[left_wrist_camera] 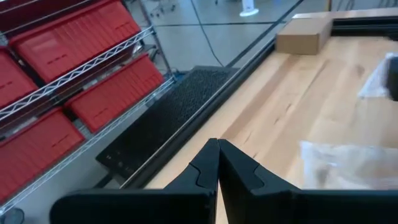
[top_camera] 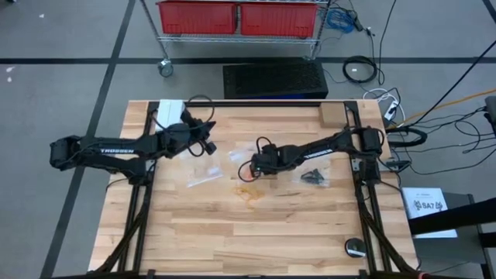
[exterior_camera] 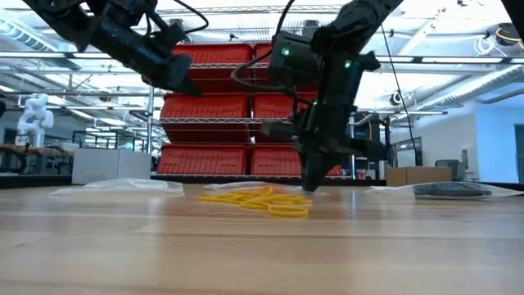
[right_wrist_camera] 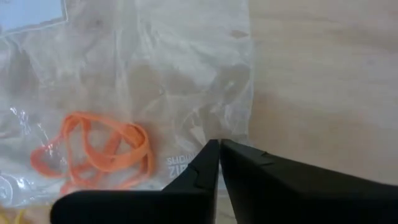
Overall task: Sort rubber bands
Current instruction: Close the center transparent zip bag
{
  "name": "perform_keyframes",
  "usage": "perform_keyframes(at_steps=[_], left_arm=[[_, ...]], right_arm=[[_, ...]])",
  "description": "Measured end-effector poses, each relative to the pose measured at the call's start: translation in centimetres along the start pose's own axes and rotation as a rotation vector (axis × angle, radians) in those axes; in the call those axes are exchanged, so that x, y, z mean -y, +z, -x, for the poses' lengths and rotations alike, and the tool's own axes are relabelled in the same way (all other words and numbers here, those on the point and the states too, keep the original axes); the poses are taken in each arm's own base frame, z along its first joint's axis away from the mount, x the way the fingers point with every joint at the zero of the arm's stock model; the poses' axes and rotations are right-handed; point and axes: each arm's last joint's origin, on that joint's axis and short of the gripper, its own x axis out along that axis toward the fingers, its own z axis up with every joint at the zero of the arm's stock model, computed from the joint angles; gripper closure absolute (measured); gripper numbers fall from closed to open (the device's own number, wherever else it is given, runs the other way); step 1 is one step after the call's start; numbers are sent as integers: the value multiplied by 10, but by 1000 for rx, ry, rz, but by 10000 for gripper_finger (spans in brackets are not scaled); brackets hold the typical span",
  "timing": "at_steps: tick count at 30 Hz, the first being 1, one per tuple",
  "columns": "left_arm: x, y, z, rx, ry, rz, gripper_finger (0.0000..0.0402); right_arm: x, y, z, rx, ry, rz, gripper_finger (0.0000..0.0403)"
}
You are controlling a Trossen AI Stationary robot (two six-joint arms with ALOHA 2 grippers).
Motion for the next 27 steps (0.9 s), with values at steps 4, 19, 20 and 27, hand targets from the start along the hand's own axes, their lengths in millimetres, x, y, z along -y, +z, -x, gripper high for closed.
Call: perform_keyframes(at_steps=[4,19,20,27], left_arm=[[-6,-1,-3,-12,16,7,387],[-6,-2,-5,-10,-154,77,350],[-5,-2,-5,-8,-165,92,342],[-3,-12,-6,-48,-187,112,296]], right_arm=[[-2,-6,21,39,29,32,370],[4,56,26,159,109,325,239],[7,64,21,154,103,329,226],[27,104,-12,126,93,325,155]])
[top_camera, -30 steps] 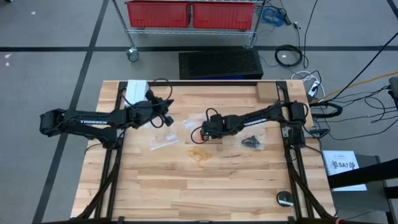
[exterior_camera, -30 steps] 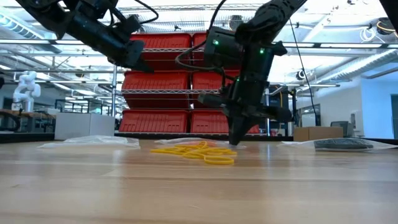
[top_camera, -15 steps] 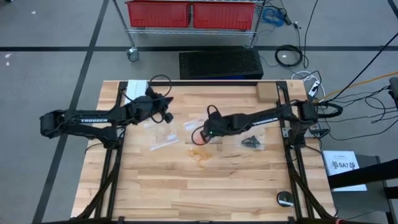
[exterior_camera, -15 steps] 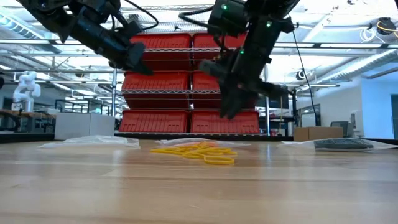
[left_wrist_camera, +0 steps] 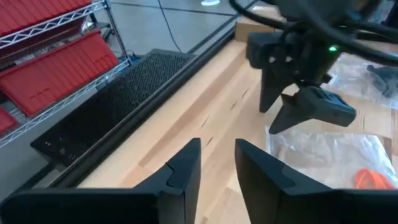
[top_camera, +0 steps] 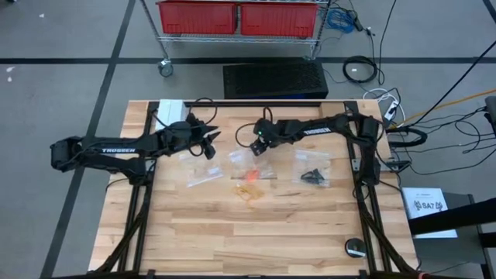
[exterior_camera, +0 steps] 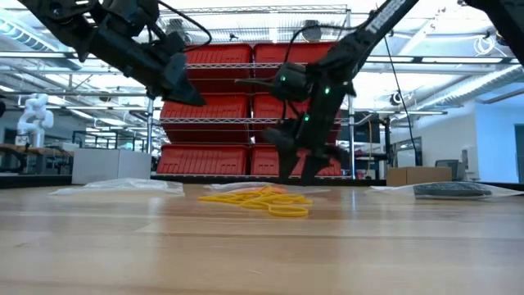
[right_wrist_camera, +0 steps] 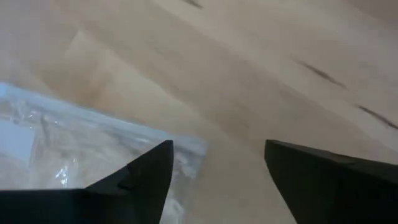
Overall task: Sort rubber bands
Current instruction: Close the center transparent zip bag
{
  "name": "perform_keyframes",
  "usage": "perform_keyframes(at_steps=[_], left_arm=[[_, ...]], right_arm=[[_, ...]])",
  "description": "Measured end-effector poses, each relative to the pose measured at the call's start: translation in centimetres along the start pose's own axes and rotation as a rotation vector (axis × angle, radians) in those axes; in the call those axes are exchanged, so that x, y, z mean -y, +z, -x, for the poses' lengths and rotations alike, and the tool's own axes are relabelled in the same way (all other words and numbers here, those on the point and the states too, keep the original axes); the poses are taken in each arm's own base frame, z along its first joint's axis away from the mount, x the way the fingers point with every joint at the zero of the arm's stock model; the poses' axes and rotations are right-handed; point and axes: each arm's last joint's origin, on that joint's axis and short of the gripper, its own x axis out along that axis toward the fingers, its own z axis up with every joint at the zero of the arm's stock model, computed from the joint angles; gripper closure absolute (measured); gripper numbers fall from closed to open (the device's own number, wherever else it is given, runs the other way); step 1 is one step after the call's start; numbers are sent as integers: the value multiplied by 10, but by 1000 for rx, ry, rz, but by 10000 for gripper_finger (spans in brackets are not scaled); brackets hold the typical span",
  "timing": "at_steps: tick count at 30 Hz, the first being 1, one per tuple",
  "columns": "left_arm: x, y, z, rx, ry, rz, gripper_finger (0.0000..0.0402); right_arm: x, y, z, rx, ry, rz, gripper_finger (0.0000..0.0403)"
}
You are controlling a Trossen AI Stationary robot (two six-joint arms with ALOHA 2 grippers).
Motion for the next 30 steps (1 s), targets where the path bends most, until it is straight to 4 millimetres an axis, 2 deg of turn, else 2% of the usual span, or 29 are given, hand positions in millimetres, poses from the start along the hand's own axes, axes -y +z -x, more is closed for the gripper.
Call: perform_keyframes(at_steps=[6,11,14,20,23,27,30], left_arm=[[2,-6,-6,-44,-1,13,287],[3,-12,-11,-80,-1,5,287],[3,-12,-13,-75,-2,6,287],[4,-12,-13,-72,-6,7,288],[4,-12,-13,-75,-7,6,288],[4,-12,-13,-73,-7,6,288],[3,-11,-13,-68,-7,0,288]], right_arm=[[0,6,-17,-2,112,16,161],[-7,2,-16,4,131,32,204],[-15,-1,-15,-20,202,48,230],[-21,-5,-15,-29,247,92,262],[-22,-5,-16,-17,242,128,296],[-24,-7,-16,3,220,191,380],[-29,-11,-15,9,234,236,394]])
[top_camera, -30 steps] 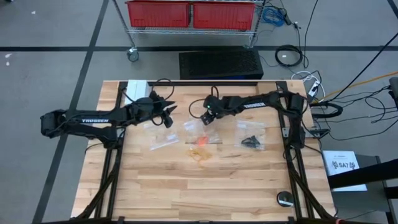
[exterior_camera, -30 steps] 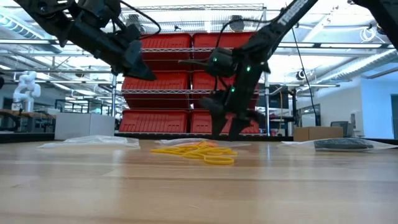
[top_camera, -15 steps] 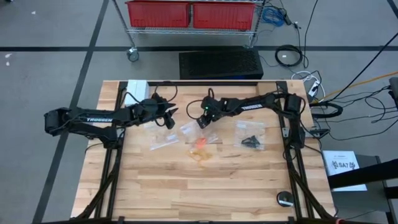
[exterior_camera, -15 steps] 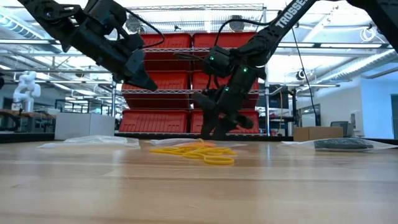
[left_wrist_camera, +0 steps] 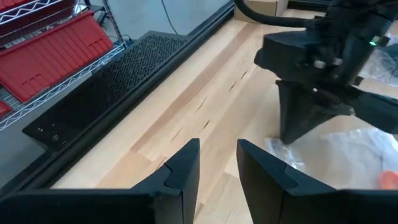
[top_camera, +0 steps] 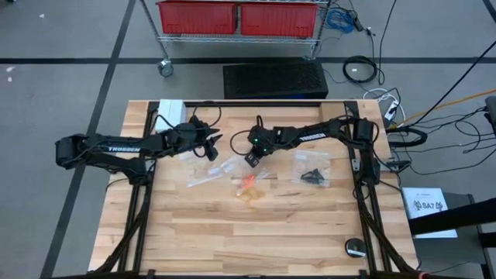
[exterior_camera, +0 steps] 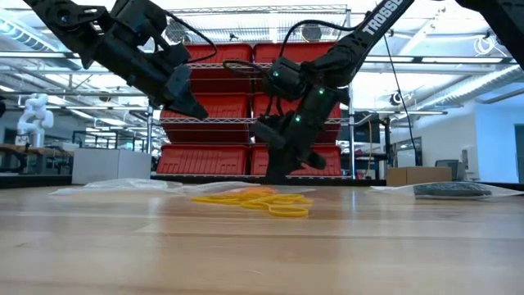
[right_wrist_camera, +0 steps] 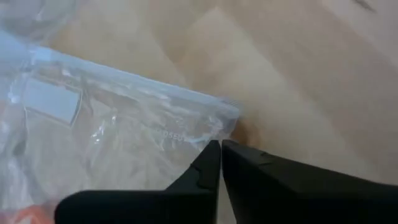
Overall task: Sort rubber bands
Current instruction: Close the center transparent zip bag
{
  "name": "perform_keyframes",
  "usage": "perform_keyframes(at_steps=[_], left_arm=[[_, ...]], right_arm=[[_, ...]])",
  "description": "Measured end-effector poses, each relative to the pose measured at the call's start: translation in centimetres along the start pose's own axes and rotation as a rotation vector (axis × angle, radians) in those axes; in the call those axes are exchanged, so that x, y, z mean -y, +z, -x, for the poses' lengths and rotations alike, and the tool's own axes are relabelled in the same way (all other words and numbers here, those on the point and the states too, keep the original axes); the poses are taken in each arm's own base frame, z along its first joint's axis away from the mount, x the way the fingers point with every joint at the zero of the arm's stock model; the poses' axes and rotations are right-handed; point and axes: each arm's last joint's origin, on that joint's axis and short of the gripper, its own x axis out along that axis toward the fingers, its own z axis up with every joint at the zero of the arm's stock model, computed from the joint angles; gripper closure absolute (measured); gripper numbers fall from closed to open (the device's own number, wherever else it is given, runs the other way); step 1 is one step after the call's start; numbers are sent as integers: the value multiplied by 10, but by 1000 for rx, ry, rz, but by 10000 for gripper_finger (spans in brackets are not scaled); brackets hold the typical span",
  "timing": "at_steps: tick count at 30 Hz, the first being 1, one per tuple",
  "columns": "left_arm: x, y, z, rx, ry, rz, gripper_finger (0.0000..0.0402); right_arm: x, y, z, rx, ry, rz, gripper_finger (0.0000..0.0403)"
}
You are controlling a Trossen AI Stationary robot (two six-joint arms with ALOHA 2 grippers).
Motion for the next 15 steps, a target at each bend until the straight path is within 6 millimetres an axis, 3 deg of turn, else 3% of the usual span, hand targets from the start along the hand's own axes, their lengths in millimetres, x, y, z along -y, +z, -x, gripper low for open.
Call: perform_keyframes(at_steps=[3,8,15], left_arm=[[0,2,0,21,0,-13,291],[0,7,0,66,0,-17,330],[0,13,1,128,3,-22,395]], right_arm=[[-6,-2,2,10,-11,38,401],[-21,0,25,74,-62,92,402],[-39,0,83,175,-207,143,403]])
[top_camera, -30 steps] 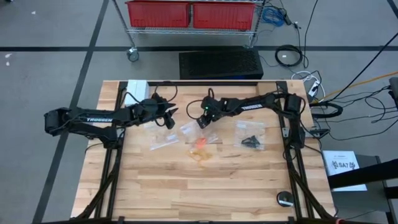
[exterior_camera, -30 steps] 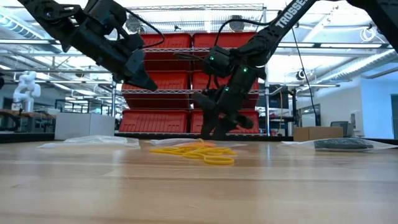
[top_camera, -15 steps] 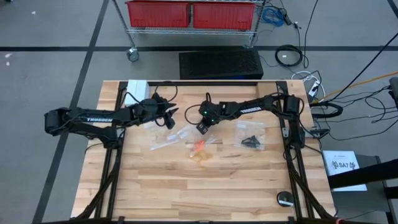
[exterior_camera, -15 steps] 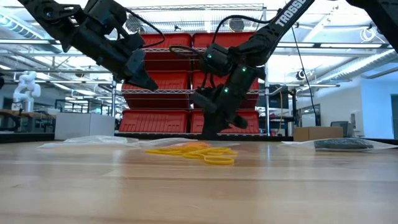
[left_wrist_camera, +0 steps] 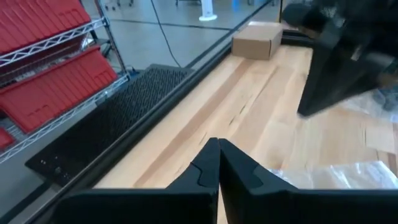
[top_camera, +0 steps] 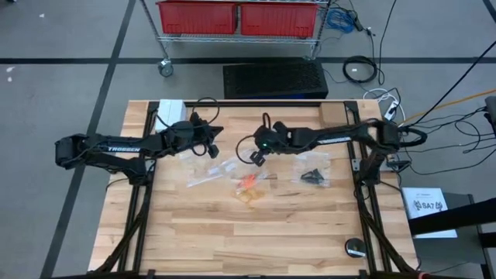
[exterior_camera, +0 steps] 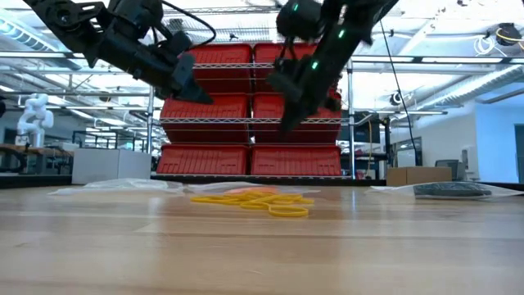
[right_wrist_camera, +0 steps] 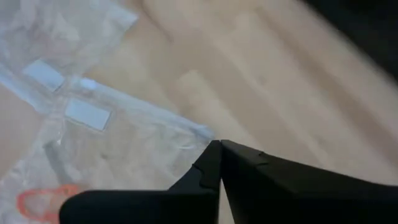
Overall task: Sort rubber bands
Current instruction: Close the center transparent zip bag
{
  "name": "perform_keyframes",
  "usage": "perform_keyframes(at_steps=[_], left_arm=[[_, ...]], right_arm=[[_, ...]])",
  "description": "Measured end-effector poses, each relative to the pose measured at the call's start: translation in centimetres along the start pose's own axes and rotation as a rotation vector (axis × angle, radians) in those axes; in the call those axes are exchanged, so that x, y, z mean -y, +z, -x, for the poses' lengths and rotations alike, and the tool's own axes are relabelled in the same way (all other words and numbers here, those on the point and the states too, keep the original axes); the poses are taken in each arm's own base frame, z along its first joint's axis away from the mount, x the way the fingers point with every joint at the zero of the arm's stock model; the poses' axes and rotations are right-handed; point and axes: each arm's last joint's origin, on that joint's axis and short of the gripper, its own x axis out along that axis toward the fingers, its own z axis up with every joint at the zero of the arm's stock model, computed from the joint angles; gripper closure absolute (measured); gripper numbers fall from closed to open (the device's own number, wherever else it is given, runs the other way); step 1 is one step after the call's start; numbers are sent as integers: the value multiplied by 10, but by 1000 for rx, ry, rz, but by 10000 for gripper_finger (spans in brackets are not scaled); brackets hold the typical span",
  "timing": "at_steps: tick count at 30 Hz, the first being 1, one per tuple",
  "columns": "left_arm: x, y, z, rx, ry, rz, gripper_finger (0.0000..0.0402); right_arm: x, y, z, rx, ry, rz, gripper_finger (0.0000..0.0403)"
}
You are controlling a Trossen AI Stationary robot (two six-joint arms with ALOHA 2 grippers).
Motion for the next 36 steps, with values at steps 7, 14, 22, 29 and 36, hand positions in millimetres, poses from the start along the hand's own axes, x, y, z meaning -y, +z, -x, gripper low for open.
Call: perform_keyframes(at_steps=[7,14,22,29,36], left_arm=[[-1,2,-1,18,-60,11,398],[-5,1,-1,18,-87,21,397],[-7,1,-2,18,-167,24,397],[-7,-1,-2,-4,-175,17,397],[-7,-1,-2,0,-205,17,397]], right_arm=[[0,1,43,1,6,49,403],[-14,1,8,-14,265,229,360],[-3,-6,-58,-5,329,376,243],[16,-8,-86,-7,304,378,195],[21,-17,-101,-54,360,379,213]])
